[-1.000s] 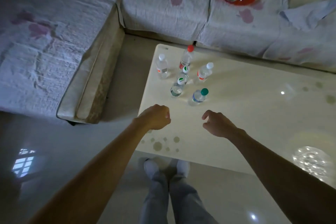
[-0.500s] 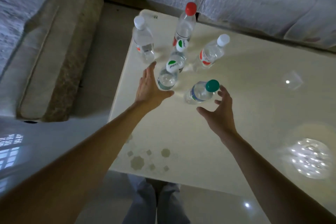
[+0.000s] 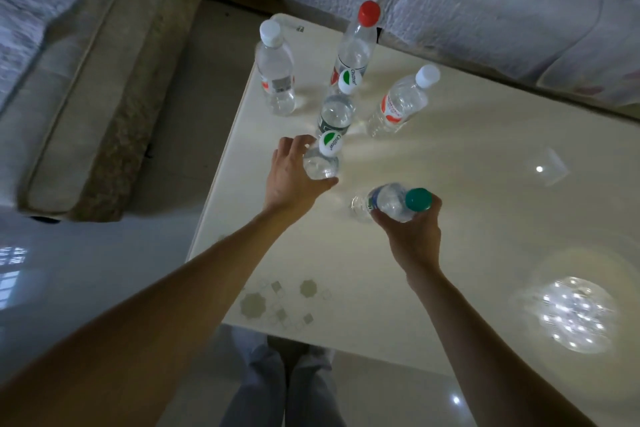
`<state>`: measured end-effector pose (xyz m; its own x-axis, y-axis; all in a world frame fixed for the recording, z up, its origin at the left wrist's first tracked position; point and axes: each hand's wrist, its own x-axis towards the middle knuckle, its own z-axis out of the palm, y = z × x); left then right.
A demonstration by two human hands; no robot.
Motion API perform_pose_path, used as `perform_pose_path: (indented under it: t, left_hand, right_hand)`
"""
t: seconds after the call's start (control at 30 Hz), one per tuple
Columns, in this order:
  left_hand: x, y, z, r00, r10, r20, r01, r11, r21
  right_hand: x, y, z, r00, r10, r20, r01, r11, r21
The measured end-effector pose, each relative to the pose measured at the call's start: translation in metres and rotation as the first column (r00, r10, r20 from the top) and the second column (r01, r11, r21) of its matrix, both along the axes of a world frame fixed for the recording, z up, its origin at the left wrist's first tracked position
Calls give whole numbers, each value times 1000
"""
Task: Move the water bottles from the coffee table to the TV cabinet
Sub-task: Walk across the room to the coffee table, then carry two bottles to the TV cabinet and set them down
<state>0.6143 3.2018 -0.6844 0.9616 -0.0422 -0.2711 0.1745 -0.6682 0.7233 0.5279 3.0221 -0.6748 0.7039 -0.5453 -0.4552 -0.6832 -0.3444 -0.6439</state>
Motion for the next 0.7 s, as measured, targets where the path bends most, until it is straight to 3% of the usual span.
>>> perform_pose_path:
  t: [0.07, 0.17, 0.3, 0.53, 0.7]
  left_hand:
    - [-27, 19, 37, 996, 69, -54, -72, 996, -52]
    - [-41, 15, 44, 972, 156, -176, -183, 972, -150]
    - [-64, 21, 77, 955, 187, -229, -236, 950, -206]
    - [-149, 71, 174, 908, 372, -192, -415, 860, -297]
    - [-182, 93, 238, 908, 384, -171, -420, 812, -405]
  right_hand:
    - [-22, 13, 34, 999, -16, -44, 18, 999, 42]
    - [-33, 13, 29, 993, -74, -87, 80, 994, 73]
    - [-45, 18, 45, 993, -112, -32, 116, 984, 137]
    - [-91, 59, 170, 991, 33, 128, -57, 979, 194]
    - [-105, 86, 241, 950, 225, 215, -269, 941, 205]
